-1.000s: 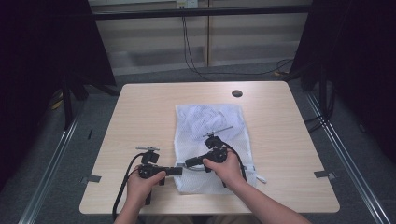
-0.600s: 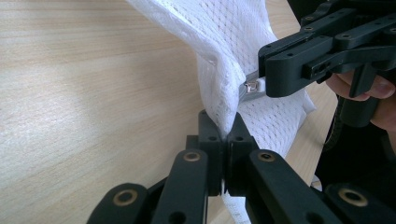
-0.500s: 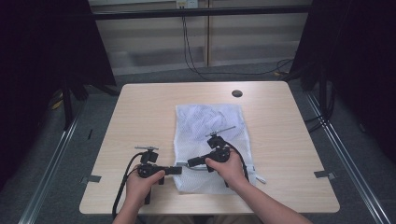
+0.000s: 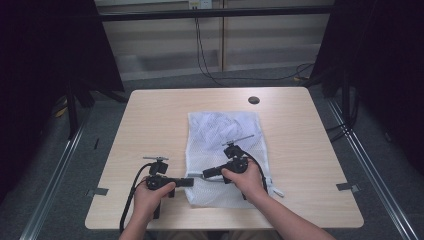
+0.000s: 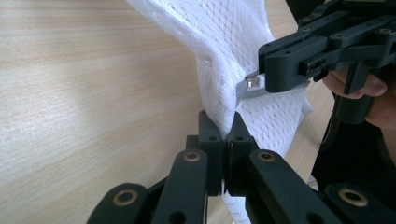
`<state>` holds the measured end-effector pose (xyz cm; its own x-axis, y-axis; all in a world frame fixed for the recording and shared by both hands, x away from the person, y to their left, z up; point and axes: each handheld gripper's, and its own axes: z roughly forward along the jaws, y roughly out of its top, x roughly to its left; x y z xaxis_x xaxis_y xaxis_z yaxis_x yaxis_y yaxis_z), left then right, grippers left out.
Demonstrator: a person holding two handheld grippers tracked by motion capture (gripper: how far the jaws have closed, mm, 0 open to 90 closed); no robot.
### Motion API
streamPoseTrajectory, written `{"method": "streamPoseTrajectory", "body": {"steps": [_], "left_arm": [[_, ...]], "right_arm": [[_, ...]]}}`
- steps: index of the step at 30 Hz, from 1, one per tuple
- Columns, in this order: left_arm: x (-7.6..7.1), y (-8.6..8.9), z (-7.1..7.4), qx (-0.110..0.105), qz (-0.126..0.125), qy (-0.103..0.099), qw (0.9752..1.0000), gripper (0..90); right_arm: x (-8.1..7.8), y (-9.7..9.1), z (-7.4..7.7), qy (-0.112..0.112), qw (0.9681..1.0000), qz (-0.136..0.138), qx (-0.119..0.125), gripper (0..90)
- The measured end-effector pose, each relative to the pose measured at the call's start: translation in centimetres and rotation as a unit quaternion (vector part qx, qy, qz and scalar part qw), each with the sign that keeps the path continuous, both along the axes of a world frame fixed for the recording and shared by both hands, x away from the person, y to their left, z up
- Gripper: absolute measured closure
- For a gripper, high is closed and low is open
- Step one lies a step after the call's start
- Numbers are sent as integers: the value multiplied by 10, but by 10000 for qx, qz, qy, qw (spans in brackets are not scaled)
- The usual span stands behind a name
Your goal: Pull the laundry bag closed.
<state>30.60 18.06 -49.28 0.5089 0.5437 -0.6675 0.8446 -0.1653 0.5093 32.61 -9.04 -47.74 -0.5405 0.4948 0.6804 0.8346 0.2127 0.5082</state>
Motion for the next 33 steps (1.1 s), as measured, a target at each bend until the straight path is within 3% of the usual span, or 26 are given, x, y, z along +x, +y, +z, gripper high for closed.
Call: {"method": "streamPoseTrajectory", "body": {"steps": [33], "left_arm": [[0,6,0,-19,92,77,9999,883]], "right_arm": [[0,-8,-2,6,9999,-53,-99,870]]}}
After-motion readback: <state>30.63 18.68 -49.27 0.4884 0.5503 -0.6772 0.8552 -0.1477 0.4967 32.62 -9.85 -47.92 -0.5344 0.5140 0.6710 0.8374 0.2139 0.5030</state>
